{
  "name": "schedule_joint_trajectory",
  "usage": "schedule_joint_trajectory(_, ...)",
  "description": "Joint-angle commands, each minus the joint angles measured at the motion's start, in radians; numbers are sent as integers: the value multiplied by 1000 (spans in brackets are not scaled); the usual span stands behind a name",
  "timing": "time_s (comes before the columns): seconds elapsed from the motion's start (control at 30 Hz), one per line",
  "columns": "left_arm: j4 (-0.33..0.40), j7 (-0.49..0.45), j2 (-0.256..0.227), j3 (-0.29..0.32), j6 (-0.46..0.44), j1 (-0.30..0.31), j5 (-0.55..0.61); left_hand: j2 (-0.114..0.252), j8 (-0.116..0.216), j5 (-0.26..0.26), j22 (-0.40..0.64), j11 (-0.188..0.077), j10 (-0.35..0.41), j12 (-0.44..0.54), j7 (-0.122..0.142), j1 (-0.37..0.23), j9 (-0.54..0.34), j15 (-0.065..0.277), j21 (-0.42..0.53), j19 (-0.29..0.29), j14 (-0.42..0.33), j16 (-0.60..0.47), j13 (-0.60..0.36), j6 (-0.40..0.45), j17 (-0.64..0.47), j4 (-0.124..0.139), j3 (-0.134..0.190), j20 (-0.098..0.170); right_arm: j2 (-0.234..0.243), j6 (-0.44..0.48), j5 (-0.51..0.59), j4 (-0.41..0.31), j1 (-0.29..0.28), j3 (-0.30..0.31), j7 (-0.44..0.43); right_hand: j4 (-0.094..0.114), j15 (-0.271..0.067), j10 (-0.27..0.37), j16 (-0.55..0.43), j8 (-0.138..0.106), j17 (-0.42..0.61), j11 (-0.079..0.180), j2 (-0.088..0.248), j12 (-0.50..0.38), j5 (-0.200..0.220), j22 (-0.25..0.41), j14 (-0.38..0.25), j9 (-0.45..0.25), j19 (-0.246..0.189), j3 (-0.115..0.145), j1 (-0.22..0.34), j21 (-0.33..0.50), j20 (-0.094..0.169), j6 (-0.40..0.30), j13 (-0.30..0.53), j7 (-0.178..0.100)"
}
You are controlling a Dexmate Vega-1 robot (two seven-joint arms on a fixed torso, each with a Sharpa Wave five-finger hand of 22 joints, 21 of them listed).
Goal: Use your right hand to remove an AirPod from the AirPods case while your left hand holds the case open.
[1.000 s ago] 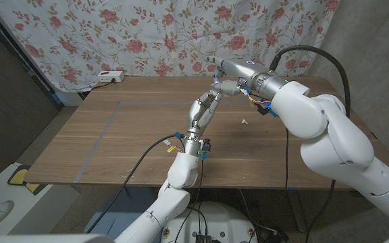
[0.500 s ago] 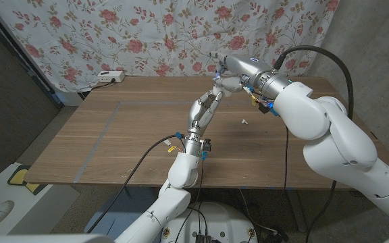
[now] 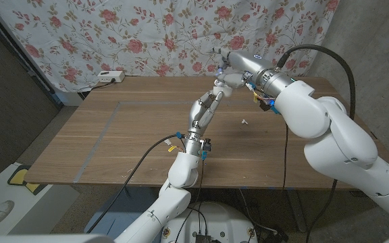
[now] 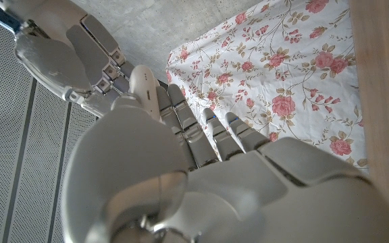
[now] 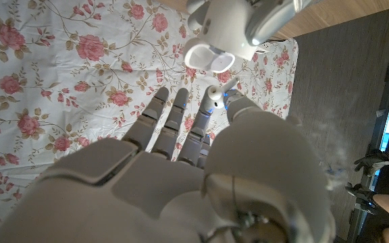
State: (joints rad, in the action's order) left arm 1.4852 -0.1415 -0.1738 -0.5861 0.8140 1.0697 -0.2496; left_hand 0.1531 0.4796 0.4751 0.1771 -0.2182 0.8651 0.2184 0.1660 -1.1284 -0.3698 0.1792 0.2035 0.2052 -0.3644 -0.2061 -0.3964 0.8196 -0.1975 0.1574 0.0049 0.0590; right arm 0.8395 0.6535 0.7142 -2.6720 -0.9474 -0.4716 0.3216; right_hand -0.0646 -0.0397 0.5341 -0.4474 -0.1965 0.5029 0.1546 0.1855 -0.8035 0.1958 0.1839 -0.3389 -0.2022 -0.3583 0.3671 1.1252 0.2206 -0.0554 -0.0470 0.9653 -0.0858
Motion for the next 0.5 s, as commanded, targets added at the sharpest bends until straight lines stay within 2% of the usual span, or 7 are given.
schedule_joint_trajectory(0.03, -6, 7, 0, 2, 10, 0, -12, 22, 23, 1, 3, 1, 8, -3, 15, -8, -68, 26, -2, -4, 0, 0, -2, 26, -4, 2, 4, -2, 5, 14, -32, 28, 20, 5, -51, 1, -138, 24, 4, -9, 2, 22, 1, -5, -2, 2, -13, -4, -1, 2, -10, 6, 5, -6, -2, -5)
schedule_joint_trajectory(0.5, -5, 16, -4, 3, 10, 0, -20, 22, 24, 0, 2, 1, 11, -3, 17, -7, -68, 26, -2, -5, -2, -1, -4, 29, -4, 2, 5, -3, 27, 52, -56, 77, 44, -1, -95, 0, -133, 24, 8, -10, 0, 25, 0, -6, -6, 2, -21, -4, -16, 2, -12, 12, 20, -19, -11, -7)
